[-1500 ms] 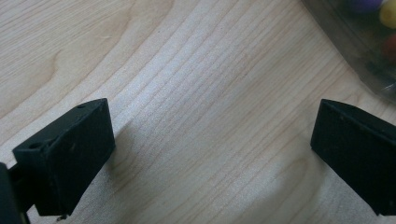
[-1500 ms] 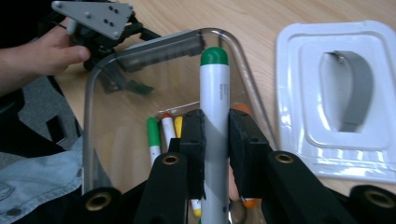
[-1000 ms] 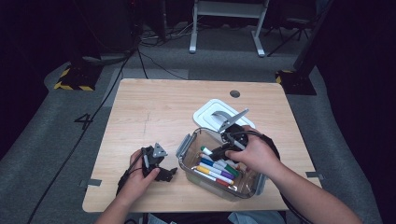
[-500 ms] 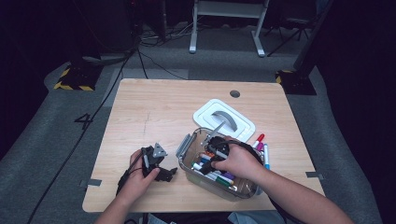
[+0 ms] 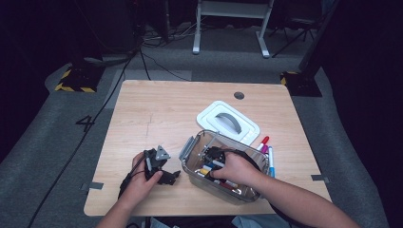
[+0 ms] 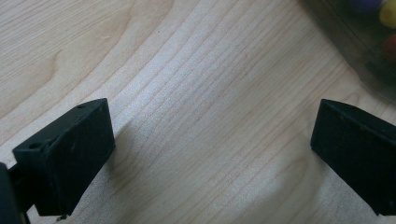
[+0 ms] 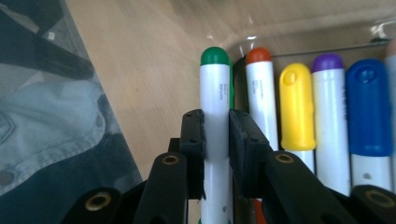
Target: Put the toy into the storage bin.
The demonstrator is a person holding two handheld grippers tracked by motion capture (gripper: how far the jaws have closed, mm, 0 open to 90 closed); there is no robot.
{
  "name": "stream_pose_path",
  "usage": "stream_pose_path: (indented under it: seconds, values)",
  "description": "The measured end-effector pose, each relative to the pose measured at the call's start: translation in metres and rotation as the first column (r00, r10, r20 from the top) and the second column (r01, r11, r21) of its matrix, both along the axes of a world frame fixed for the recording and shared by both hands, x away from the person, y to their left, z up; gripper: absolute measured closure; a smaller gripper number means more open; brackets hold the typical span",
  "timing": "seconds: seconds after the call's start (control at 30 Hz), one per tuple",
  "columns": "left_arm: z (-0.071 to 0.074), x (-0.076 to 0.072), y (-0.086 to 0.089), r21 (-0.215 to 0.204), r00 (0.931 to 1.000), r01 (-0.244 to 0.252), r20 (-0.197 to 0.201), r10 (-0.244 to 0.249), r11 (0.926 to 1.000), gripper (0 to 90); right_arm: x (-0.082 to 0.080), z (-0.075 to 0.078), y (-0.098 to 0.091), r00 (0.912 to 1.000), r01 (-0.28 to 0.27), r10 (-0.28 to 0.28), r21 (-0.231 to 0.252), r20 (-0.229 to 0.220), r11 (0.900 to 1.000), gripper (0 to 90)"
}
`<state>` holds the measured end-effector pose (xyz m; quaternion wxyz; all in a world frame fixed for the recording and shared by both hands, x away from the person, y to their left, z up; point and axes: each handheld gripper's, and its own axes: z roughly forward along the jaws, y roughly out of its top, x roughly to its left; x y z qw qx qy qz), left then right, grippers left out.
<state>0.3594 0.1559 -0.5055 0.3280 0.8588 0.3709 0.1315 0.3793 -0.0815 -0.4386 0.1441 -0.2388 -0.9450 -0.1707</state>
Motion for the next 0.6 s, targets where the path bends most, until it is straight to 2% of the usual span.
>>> stream_pose_path:
  seconds: [0.07, 0.13, 0.17, 0.2, 0.23, 0.27, 0.3, 0.33, 0.37, 0.4, 0.43, 0.5, 0.53, 0.6]
  values:
    - [0.0, 0.0, 0.0, 0.001, 1.0, 0.0, 0.0, 0.0, 1.0, 0.0, 0.0, -0.002, 0.0, 0.9999, -0.015, 0.015, -0.001, 0.003, 0.9999, 76.7]
    - [0.0, 0.0, 0.0, 0.0, 1.0, 0.0, 0.0, 0.0, 1.0, 0.0, 0.001, -0.001, 0.0, 0.9995, -0.011, 0.011, 0.013, 0.03, 0.9999, 70.6]
    - [0.0, 0.0, 0.0, 0.0, 1.0, 0.0, 0.0, 0.0, 1.0, 0.0, 0.002, 0.001, -0.001, 0.9977, -0.008, 0.006, 0.023, 0.068, 0.9997, 65.3]
    - [0.0, 0.0, 0.0, 0.0, 1.0, 0.0, 0.0, 0.0, 1.0, 0.1, 0.002, 0.001, -0.001, 0.9977, -0.008, 0.006, 0.023, 0.068, 0.9997, 65.3]
    - [0.0, 0.0, 0.0, 0.0, 1.0, 0.001, 0.0, -0.001, 1.0, 0.0, 0.004, 0.007, -0.004, 0.9929, -0.003, -0.002, 0.043, 0.119, 0.9991, 63.2]
    - [0.0, 0.0, 0.0, 0.0, 1.0, 0.001, 0.0, -0.001, 1.0, 0.0, 0.004, 0.007, -0.004, 0.9929, -0.003, -0.002, 0.043, 0.119, 0.9991, 63.2]
    - [0.0, 0.0, 0.0, 0.0, 1.0, 0.0, 0.0, 0.0, 1.0, 0.0, 0.005, 0.015, -0.008, 0.9875, 0.006, -0.018, 0.076, 0.157, 0.9971, 59.6]
    - [0.0, 0.0, 0.0, 0.0, 1.0, 0.0, 0.0, 0.0, 1.0, 0.0, 0.005, 0.015, -0.008, 0.9875, 0.006, -0.018, 0.076, 0.157, 0.9971, 59.6]
    - [0.0, 0.0, 0.0, 0.0, 1.0, 0.0, 0.0, 0.0, 1.0, 0.0, 0.005, 0.025, -0.013, 0.9814, 0.016, -0.034, 0.097, 0.189, 0.9951, 60.3]
    - [0.0, 0.0, 0.0, 0.0, 1.0, 0.0, 0.0, 0.0, 1.0, 0.0, 0.005, 0.025, -0.013, 0.9814, 0.016, -0.034, 0.097, 0.189, 0.9951, 60.3]
    - [0.0, 0.0, 0.0, 0.001, 1.0, 0.0, 0.001, 0.0, 1.0, 0.0, 0.005, 0.036, -0.02, 0.9761, 0.028, -0.054, 0.123, 0.211, 0.9921, 60.0]
    - [0.0, 0.0, 0.0, 0.0, 1.0, 0.0, 0.0, 0.0, 1.0, 0.0, 0.005, 0.04, -0.023, 0.9737, 0.035, -0.064, 0.135, 0.219, 0.9903, 59.9]
    - [0.0, 0.0, 0.0, 0.001, 1.0, 0.0, 0.001, 0.0, 1.0, 0.0, 0.006, 0.052, -0.033, 0.9653, 0.058, -0.096, 0.16, 0.243, 0.9854, 59.4]
    - [0.0, 0.0, 0.0, -0.004, 1.0, -0.002, -0.002, 0.002, 1.0, 0.0, 0.007, 0.061, -0.041, 0.9557, 0.084, -0.132, 0.184, 0.263, 0.9793, 58.0]
